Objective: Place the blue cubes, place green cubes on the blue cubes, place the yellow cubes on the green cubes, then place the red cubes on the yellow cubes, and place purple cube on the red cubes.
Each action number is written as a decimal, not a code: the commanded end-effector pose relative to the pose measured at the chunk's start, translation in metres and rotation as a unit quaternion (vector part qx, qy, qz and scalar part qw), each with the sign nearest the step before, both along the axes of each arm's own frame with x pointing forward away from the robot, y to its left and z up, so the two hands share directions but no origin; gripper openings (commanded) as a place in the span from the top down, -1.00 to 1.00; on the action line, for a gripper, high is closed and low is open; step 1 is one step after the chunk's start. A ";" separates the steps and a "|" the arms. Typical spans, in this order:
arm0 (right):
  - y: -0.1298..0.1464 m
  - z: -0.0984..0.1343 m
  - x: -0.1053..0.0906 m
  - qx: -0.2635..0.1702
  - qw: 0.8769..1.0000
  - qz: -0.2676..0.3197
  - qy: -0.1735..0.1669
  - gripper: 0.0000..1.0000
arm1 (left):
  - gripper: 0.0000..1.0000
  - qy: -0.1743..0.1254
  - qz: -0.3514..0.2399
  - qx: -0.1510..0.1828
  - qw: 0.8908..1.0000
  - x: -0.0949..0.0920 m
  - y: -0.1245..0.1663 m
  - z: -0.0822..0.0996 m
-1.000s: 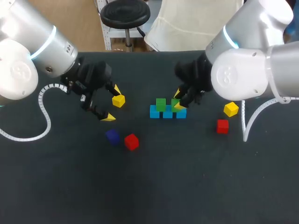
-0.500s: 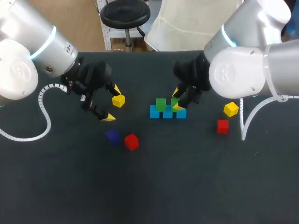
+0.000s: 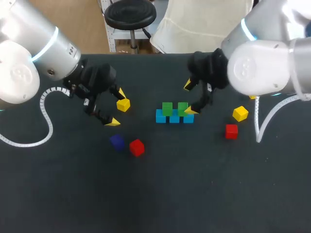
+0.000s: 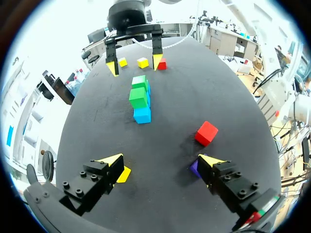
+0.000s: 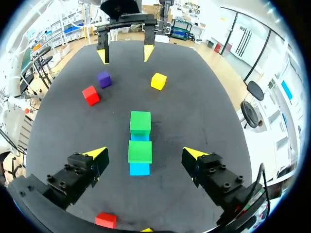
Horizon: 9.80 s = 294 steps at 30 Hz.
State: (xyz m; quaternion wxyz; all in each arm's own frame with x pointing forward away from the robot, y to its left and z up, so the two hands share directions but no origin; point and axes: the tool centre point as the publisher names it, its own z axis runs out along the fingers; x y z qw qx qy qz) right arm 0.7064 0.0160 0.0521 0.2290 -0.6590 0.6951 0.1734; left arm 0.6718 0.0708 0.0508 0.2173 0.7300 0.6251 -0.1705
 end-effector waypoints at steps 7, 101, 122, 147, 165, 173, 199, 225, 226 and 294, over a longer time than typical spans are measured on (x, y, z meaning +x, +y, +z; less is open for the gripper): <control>-0.053 0.023 -0.005 0.027 0.999 0.010 -0.022 -1.00 | -1.00 -0.001 -0.001 -0.001 1.000 0.000 0.001 -0.001; -0.101 0.027 0.024 -0.063 0.997 -0.038 -0.028 1.00 | -1.00 -0.001 -0.001 -0.001 1.000 0.000 0.001 -0.001; -0.006 0.045 0.005 -0.064 0.997 -0.025 -0.017 1.00 | -1.00 -0.001 -0.001 -0.001 1.000 0.000 0.001 -0.001; 0.030 0.016 -0.012 -0.059 0.998 -0.037 -0.009 1.00 | -1.00 -0.001 -0.001 -0.001 1.000 0.000 0.001 -0.001; 0.032 0.009 -0.008 -0.067 0.997 -0.035 -0.004 1.00 | -1.00 -0.001 -0.001 -0.001 1.000 0.000 0.001 -0.001; 0.031 0.008 -0.007 -0.071 0.997 -0.036 -0.002 1.00 | -1.00 -0.001 -0.001 -0.001 1.000 0.000 0.001 -0.001; 0.030 0.005 -0.005 -0.072 0.997 -0.035 0.003 0.47 | -1.00 -0.001 -0.001 -0.001 1.000 0.000 0.001 -0.001; 0.031 0.003 -0.003 -0.068 0.997 -0.034 0.005 0.20 | -1.00 -0.001 -0.001 -0.001 1.000 0.000 0.001 -0.001; 0.031 0.003 -0.003 -0.068 0.997 -0.033 0.005 0.19 | -1.00 -0.001 -0.001 -0.001 1.000 0.000 0.001 -0.001; -0.235 -0.023 0.095 -0.071 0.992 0.104 -0.001 -1.00 | -1.00 -0.001 -0.001 -0.001 1.000 0.000 0.001 -0.001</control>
